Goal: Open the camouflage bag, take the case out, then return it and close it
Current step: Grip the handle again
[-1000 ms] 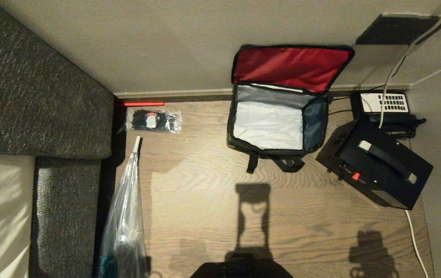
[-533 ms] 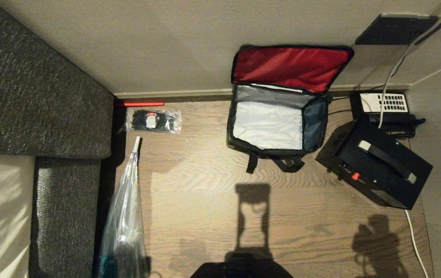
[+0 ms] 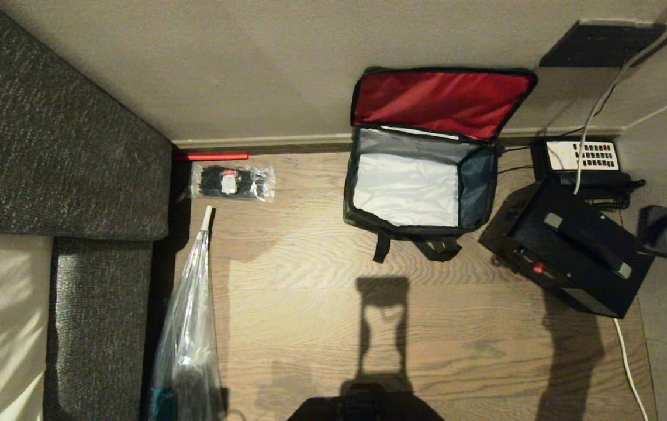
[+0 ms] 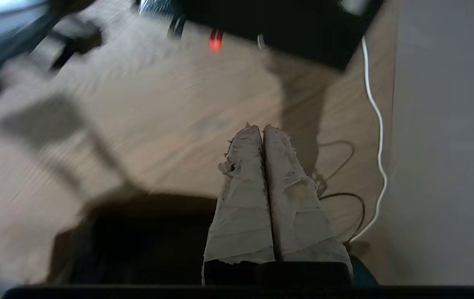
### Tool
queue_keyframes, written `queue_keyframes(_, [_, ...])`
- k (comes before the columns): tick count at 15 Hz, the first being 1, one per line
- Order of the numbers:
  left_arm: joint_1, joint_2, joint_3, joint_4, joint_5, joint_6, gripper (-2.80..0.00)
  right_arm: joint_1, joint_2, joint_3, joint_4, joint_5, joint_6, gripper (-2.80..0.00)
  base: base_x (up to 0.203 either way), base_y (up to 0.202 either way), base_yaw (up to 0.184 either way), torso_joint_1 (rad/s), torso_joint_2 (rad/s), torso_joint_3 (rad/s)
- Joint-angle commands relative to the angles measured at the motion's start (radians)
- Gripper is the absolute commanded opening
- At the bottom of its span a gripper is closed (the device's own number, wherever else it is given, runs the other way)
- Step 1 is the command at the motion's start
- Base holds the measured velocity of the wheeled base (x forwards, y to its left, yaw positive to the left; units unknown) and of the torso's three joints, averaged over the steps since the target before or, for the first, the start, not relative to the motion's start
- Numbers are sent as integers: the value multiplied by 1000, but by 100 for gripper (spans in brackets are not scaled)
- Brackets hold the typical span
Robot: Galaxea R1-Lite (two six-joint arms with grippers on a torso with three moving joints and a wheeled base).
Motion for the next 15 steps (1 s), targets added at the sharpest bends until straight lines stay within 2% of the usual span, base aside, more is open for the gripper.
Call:
queue_keyframes(1, [0,0,0,-1,1,0,-280,-60,364,-111,-84,8,-68,0,0,0,0,0,0,0])
queue_keyframes(4, [0,0,0,-1,1,0,-280,-164,478,-150,-318,12,-499,0,0,0,0,0,0,0])
queue_keyframes(5, [0,0,0,1,1,0,-280,-178,491,-140,-355,9,-588,0,0,0,0,0,0,0])
queue_keyframes(6, [0,0,0,-1,1,0,-280,-180,490,-96,-392,0,-625,0,0,0,0,0,0,0])
queue_keyframes(8, [0,0,0,1,1,0,-280,-165,477,23,-557,-51,-715,0,0,0,0,0,0,0])
queue_keyframes(9, [0,0,0,-1,1,0,-280,-161,459,91,-672,-66,-803,0,0,0,0,0,0,0])
queue_keyframes(13, [0,0,0,0,1,0,-280,-159,381,322,-1076,-73,-1264,0,0,0,0,0,0,0])
queue_keyframes(14, [0,0,0,1,1,0,-280,-159,368,358,-1151,-70,-1358,0,0,0,0,0,0,0])
queue_keyframes(15, [0,0,0,0,1,0,-280,-160,360,381,-1197,-67,-1404,0,0,0,0,0,0,0])
